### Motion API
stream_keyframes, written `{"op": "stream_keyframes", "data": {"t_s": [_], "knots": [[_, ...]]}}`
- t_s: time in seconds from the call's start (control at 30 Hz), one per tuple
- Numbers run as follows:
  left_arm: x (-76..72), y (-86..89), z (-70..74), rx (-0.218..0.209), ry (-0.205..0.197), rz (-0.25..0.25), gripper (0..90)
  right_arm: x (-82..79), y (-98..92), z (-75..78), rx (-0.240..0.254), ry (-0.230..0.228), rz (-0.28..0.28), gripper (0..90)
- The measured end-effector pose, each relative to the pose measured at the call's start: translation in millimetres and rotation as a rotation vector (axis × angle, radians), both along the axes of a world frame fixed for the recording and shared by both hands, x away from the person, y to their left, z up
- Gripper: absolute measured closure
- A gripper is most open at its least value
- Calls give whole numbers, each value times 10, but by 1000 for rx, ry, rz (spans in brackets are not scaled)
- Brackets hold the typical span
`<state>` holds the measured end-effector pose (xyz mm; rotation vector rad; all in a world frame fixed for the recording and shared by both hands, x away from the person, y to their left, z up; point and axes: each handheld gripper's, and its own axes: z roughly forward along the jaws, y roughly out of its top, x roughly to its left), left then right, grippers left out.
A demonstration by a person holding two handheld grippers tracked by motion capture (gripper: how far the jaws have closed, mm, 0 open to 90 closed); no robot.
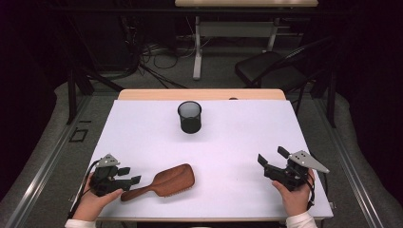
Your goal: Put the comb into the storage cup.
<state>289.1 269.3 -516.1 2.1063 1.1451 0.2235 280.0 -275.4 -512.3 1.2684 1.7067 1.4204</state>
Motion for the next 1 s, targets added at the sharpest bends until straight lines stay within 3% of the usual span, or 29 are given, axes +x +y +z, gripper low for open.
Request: {"op": "stream_keyframes", "data": {"t_s": [0.1, 0.17, 0.27, 0.37, 0.67, 0.8, 1.0], "knots": [[-6, 24, 34, 1, -27, 2, 390, -1, -1, 0, 2, 2, 0, 153], [-8, 38, 54, -2, -18, 12, 363, 1, -3, -1, 2, 3, -2, 153], [0, 63, 76, -46, 2, 4, 345, 1, -3, -1, 3, 3, -2, 153], [-1, 49, 101, -51, -8, -12, 295, 1, -5, -1, 2, 2, -2, 153], [31, -70, 163, 15, -45, -34, 116, 2, 0, -5, 4, 8, -2, 153], [46, -137, 188, 78, -56, -42, 11, 1, -2, -4, 3, 5, -1, 153], [75, -213, 222, 126, -31, -62, 6, 4, -7, -6, 1, 7, -1, 153]]}}
